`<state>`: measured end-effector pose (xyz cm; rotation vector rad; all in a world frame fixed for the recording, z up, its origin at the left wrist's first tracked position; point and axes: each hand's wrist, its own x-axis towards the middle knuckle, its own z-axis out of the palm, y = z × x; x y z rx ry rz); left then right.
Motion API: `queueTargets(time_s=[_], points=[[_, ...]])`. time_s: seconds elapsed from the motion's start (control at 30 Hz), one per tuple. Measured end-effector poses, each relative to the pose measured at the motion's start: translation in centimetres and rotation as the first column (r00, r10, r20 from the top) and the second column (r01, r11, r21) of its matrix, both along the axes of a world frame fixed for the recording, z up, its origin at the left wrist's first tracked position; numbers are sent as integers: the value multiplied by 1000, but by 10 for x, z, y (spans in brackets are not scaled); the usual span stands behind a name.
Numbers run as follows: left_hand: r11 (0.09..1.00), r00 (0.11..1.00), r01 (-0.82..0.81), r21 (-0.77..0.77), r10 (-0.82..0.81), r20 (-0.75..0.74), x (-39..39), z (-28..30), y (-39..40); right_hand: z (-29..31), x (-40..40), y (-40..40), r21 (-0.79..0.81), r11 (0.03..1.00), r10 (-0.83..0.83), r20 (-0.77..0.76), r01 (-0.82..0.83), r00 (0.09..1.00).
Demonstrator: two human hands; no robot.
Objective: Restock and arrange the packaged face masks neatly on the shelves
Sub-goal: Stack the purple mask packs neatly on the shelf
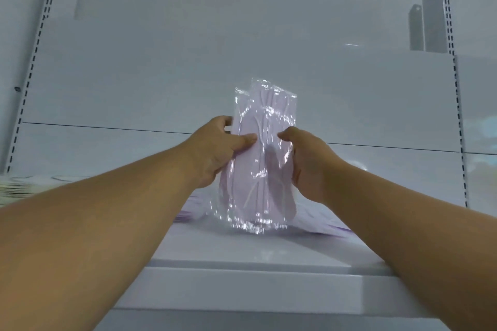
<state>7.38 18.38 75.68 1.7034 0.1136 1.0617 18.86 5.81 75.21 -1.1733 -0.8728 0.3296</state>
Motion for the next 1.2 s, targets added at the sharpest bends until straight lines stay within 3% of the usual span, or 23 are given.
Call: queueTargets(time_s=[0.13,0.3,0.4,0.5,0.67,0.83,1.0,1.2], points=[[999,999,35,-5,-36,-28,6,-4,-4,-5,2,1,9,1000,-31,185,30,982],[993,987,-113,39,107,121,13,0,-11,-8,3,-2,-25,999,50,188,-47,981],[999,986,-34,27,29,165,10,3,-13,-8,3,-8,23,996,84,226,-91,971],[998,996,67,16,-67,65,6,0,-15,-9,6,-13,81,988,103,254,-128,962],[998,996,56,19,-55,-67,7,-6,-20,-19,11,-18,-208,963,225,277,-170,934],[988,986,-17,-152,41,160,-3,9,-22,-23,15,-16,-275,950,224,268,-148,937],[963,955,112,-245,-36,294,-46,13,-7,-11,12,-20,-78,992,115,308,-96,944],[986,971,-126,-113,146,187,-128,-15,33,-1,-15,-16,-146,988,114,443,-54,889]])
